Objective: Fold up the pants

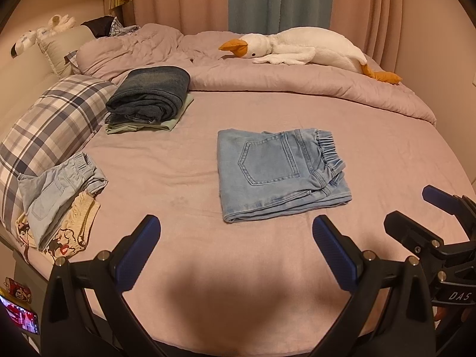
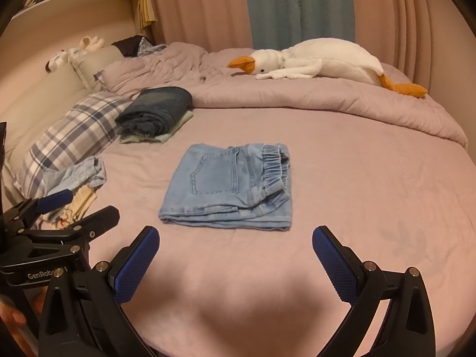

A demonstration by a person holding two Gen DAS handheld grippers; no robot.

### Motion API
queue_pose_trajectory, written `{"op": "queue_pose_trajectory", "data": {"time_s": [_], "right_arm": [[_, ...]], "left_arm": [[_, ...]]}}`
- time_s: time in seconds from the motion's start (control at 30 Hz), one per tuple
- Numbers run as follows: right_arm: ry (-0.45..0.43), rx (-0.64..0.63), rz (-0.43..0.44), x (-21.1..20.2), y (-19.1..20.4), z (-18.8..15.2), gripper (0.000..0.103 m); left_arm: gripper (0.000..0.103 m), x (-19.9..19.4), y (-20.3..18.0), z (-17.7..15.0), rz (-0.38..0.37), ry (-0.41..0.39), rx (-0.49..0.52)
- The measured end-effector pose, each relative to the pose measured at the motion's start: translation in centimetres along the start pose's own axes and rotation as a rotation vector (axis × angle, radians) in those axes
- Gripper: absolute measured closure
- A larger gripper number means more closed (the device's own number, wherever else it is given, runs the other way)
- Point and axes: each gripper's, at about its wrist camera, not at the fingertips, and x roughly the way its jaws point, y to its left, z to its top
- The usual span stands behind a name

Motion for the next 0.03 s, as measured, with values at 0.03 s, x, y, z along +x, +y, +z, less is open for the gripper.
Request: {"op": "queue_pose_trajectory", "data": {"time_s": [0.03], "right_arm": [[0.0,0.0,0.001,0.0,0.0,0.0,0.001]], "left_arm": [[0.001,0.08,-0.05,-0.01,0.001,0.0,0.001]]}}
